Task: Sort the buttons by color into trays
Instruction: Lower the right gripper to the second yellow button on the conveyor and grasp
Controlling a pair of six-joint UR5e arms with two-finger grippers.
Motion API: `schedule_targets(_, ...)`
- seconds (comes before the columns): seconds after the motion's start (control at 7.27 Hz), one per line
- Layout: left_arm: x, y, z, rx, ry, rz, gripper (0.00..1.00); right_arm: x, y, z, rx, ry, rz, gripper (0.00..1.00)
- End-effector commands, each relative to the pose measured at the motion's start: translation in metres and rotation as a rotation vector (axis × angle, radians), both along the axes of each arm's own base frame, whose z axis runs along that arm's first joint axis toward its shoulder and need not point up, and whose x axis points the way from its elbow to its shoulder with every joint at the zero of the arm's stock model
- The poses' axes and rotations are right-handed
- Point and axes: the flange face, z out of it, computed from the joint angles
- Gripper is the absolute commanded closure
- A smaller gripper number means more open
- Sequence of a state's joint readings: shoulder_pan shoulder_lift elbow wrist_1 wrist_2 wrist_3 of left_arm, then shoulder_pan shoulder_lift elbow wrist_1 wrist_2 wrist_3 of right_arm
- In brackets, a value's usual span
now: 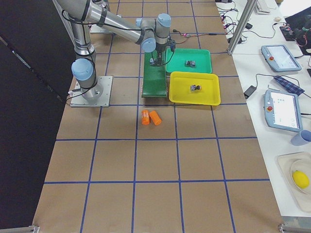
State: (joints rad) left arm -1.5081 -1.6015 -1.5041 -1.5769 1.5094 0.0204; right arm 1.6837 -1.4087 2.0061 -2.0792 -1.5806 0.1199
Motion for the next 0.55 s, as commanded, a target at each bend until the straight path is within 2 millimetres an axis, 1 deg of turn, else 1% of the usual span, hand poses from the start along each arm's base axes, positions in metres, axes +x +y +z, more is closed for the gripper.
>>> schedule_targets(0.0,0.0001,-0.0001,0.0004,-0.001,0.000,0.001,0.00,-0.0015,-0.0016,0.0026,-0.007,-0.002,-0.010,0.86)
schedule_targets(0.14,0.0009,-0.0003,0.0004,-0.001,0.000,0.002,0.00,-0.0014,-0.0020,0.0048,-0.013,-0.005,-0.012,0.91)
schedule_targets(0.28,0.0009,-0.0003,0.0004,-0.001,0.000,0.002,0.00,-0.0013,-0.0021,0.0050,-0.015,-0.005,-0.015,0.99)
schedule_targets(0.41,0.0009,-0.0004,0.0005,-0.002,0.000,0.002,0.00,-0.0012,-0.0031,0.0063,-0.018,-0.005,-0.018,1.00)
